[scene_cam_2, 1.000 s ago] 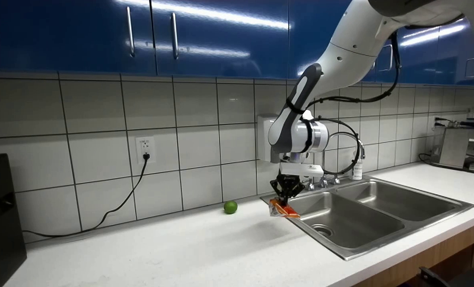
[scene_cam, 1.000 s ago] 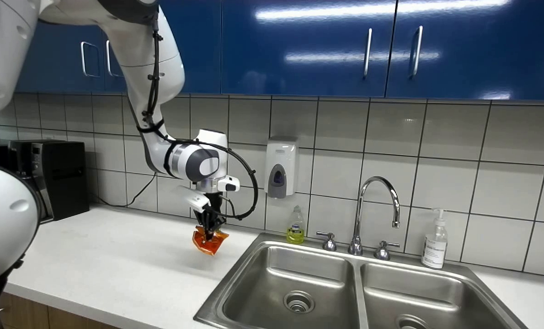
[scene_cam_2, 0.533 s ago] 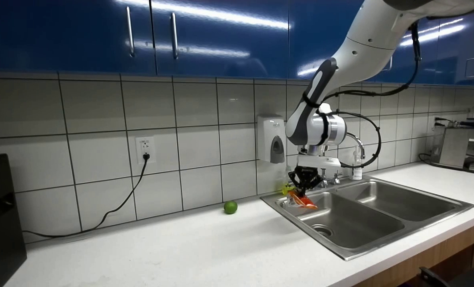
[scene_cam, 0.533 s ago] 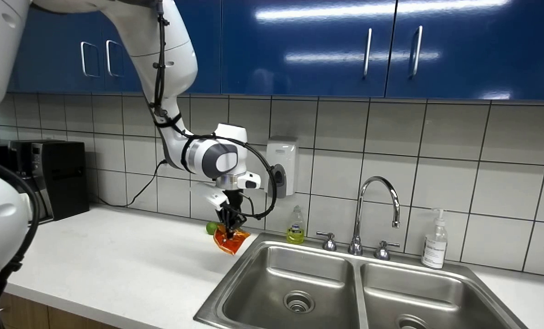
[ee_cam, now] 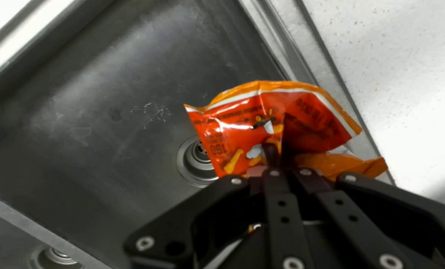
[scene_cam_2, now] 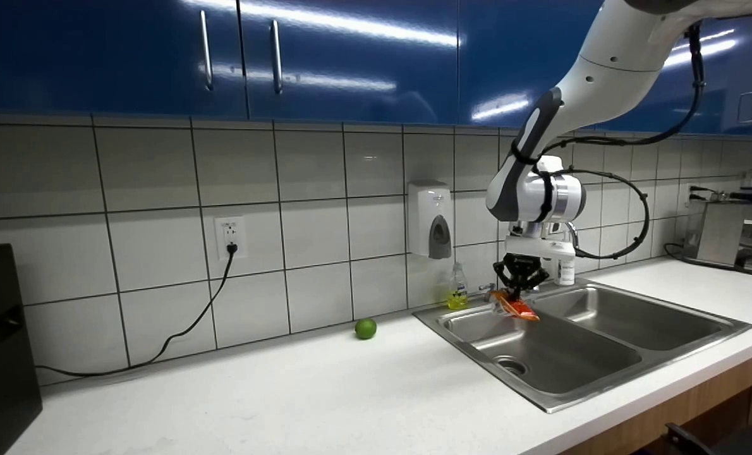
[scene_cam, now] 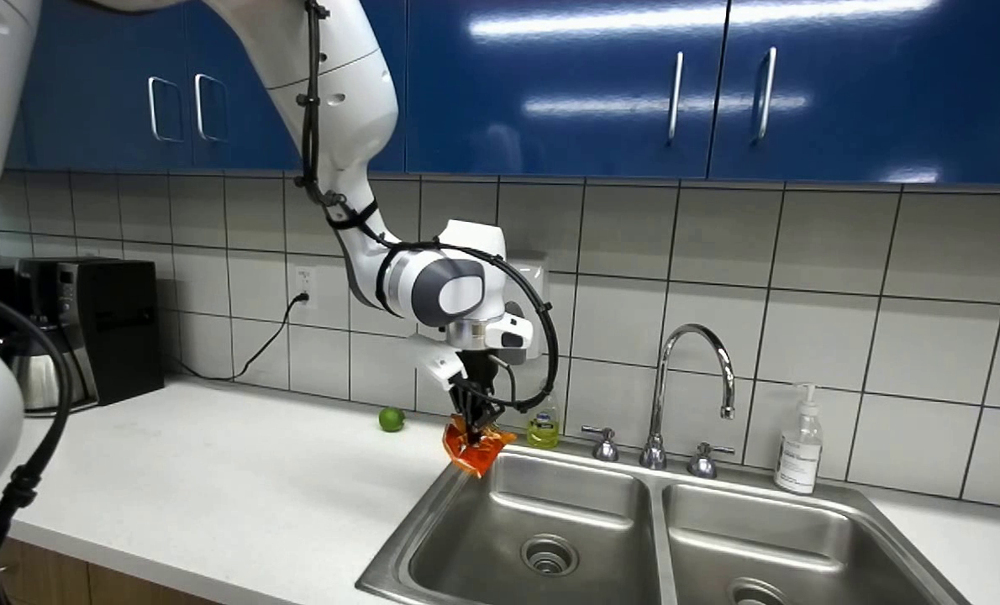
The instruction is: Put the packet in the sink
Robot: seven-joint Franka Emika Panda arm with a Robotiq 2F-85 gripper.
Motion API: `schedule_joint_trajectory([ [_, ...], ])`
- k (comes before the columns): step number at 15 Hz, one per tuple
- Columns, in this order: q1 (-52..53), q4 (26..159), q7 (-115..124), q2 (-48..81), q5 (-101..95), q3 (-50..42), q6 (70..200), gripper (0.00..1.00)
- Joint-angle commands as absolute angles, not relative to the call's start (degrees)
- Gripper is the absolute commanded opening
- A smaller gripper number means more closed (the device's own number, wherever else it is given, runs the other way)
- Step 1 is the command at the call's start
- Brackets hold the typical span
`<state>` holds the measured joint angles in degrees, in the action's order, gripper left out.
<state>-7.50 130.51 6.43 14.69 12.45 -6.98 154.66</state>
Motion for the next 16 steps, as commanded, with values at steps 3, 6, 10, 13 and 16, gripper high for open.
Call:
schedule_joint_trajectory([
  [3, -10.38, 130.85, 5.53, 13.47, 13.53, -7.91, 153.39, 0.0],
  [6, -11.41, 130.48, 5.35, 14.53, 14.37, -8.15, 153.41, 0.0],
  [10, -12.76, 129.55, 5.09, 17.56, 15.93, -8.02, 154.31, 0.0],
  [13, -13.77, 128.28, 5.09, 20.7, 16.63, -7.97, 154.74, 0.0],
  [16, -14.79, 126.1, 5.25, 24.28, 16.92, -7.95, 155.32, 0.0],
])
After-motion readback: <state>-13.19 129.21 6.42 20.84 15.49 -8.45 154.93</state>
